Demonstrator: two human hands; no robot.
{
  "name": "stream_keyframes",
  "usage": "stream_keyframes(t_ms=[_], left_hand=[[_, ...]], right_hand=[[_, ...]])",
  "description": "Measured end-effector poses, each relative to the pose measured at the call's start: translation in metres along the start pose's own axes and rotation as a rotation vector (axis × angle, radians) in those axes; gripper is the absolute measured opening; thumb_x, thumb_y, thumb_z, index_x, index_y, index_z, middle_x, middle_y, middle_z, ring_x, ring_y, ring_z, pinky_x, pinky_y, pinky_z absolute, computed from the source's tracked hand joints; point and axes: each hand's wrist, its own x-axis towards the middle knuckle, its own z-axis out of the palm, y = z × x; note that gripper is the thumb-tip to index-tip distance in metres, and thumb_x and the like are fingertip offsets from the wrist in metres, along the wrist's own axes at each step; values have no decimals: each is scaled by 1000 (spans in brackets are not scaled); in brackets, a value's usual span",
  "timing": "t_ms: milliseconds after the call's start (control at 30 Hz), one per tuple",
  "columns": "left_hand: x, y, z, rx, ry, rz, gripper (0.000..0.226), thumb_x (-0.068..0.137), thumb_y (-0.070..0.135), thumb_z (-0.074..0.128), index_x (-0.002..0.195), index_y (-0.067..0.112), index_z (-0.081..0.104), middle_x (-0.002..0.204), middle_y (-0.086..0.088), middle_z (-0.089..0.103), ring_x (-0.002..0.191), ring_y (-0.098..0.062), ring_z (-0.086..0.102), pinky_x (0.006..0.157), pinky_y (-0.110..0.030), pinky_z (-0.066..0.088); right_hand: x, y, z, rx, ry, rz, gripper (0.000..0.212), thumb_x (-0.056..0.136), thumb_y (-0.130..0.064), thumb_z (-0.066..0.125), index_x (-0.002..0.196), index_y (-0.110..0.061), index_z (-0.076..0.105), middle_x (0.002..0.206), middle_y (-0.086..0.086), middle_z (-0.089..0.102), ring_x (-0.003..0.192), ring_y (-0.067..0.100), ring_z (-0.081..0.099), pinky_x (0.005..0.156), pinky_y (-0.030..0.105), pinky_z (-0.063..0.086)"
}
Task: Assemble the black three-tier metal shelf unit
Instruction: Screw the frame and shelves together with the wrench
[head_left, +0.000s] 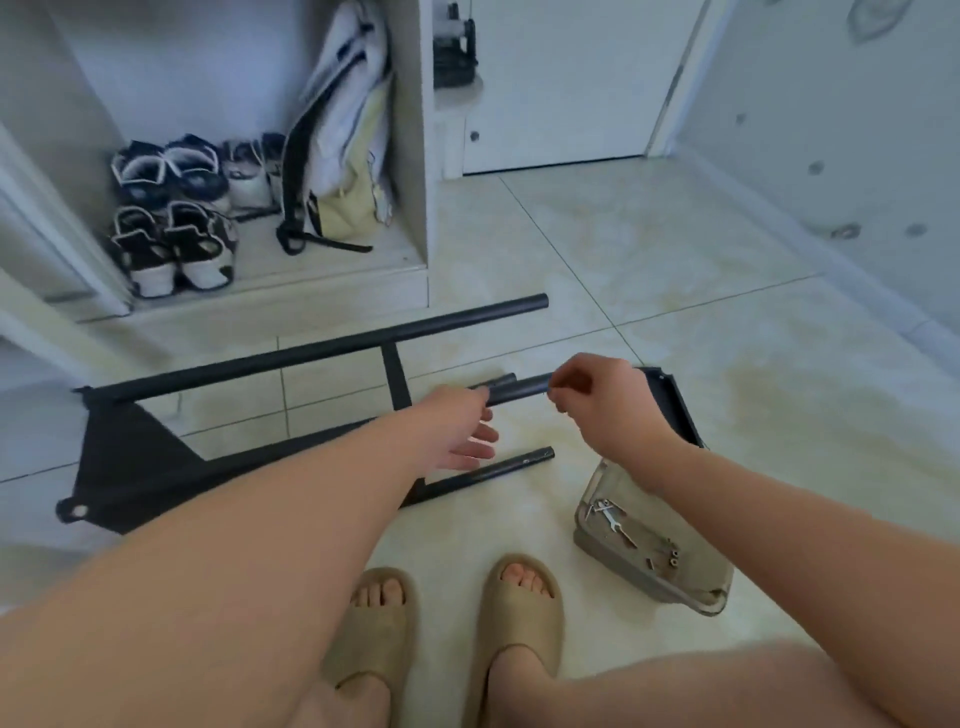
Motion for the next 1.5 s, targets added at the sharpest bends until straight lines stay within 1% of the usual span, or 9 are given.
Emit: stream_keyframes(t_ms=[200, 467, 667, 833, 1000, 1133, 1267, 1400, 1500], left_hand=[[-40, -5, -52, -505, -75, -41, 55, 107, 41, 34, 113, -8, 61, 109, -23, 69, 93, -32, 70, 74, -38, 57], [-33, -19, -110, -655, 16, -72, 47, 108, 32, 33, 96, -2, 63, 84, -14, 66, 65, -19, 63, 51, -26, 51], [0, -30, -146, -466, 181, -71, 29, 103, 25, 46, 88, 7, 63, 77, -5, 61, 56, -12, 53, 45, -19, 38], [36, -26, -159, 189, 400, 191, 13, 91, 10, 51, 86, 10, 63, 90, -12, 65, 78, -27, 57, 72, -35, 51], [57, -29, -150, 555, 342, 204, 33, 92, -2, 44, 113, 1, 69, 109, -12, 66, 102, -28, 61, 89, -35, 51], [73, -32, -138, 607, 200, 228, 34, 95, -1, 50, 118, 11, 71, 118, -8, 69, 109, -26, 64, 97, -33, 51], [83, -29, -130, 684, 6, 206, 41, 94, -1, 44, 114, 16, 75, 114, -8, 71, 103, -25, 61, 94, -34, 50], [86, -28, -128, 679, -110, 192, 24, 86, 11, 67, 95, 28, 80, 97, 2, 76, 105, -24, 65, 100, -42, 51], [82, -30, -124, 600, -197, 164, 24, 86, 7, 67, 96, 25, 80, 89, 4, 78, 104, -19, 69, 103, -40, 50]], right_hand=[[-15, -87, 36, 32, -31, -152, 15, 92, -10, 66, 85, -23, 68, 80, -13, 66, 75, 3, 58, 60, 3, 39], [2, -132, 96, -22, -93, -185, 20, 96, -11, 56, 101, -24, 70, 90, -8, 68, 78, 9, 62, 56, 9, 44], [32, -95, 123, -288, -255, -153, 25, 99, -21, 58, 122, -15, 65, 114, 1, 65, 108, 21, 59, 92, 30, 47], [53, -70, 132, -590, -519, -161, 54, 91, -53, 64, 137, -29, 49, 127, -5, 59, 120, 22, 52, 109, 42, 34], [77, -57, 136, -394, -585, -82, 50, 84, -51, 74, 121, -21, 59, 108, -5, 65, 101, 17, 60, 88, 33, 49], [85, -49, 136, -412, -646, -140, 27, 89, -42, 73, 90, -16, 67, 75, 0, 54, 69, 17, 48, 63, 29, 37], [87, -47, 136, -369, -627, -124, 27, 86, -41, 76, 77, -18, 65, 66, -1, 49, 61, 15, 44, 60, 29, 34], [82, -44, 136, -353, -624, -103, 31, 85, -40, 77, 84, -11, 68, 69, -1, 50, 64, 16, 46, 62, 29, 37], [76, -38, 132, -341, -640, -96, 27, 87, -40, 76, 82, -16, 66, 69, -2, 51, 63, 15, 47, 61, 28, 36]])
